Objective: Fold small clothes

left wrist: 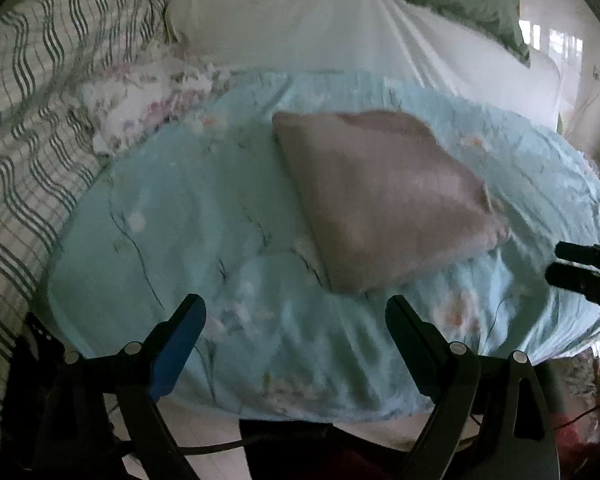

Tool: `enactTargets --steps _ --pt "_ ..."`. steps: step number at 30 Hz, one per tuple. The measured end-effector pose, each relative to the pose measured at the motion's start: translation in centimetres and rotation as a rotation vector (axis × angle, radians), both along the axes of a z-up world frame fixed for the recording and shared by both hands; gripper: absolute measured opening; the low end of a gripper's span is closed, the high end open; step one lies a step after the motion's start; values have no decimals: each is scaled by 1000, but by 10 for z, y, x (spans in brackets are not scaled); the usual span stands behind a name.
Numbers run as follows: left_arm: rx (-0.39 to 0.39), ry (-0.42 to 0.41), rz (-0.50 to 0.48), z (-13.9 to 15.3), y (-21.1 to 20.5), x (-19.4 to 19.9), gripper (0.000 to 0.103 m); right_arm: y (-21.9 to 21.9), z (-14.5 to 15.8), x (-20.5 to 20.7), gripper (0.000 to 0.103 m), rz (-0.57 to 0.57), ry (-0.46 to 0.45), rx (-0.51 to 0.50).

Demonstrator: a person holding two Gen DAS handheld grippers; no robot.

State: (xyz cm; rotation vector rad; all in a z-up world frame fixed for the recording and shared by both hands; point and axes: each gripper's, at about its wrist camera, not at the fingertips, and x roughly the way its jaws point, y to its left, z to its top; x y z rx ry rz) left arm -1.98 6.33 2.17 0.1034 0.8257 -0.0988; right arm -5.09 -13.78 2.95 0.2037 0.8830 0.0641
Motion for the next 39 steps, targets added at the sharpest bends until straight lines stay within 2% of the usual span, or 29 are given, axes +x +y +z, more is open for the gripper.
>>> enactTargets --steps 4,7,13,16,21,39 --pt "-8 -32 -5 19 2 3 96 3 17 0 99 14 -27 -27" --pt "8 -32 -7 21 0 8 98 5 20 2 101 38 -26 -37" --pt "135 43 18 -4 -13 20 98 8 0 6 102 58 32 -31" --pt "153 73 2 -16 -16 21 98 8 -11 8 102 57 63 -25" --pt "185 75 -14 -22 -20 24 98 6 -18 15 102 65 79 -24" --pt "137 82 -34 -13 -29 58 98 4 -10 65 102 112 61 -71"
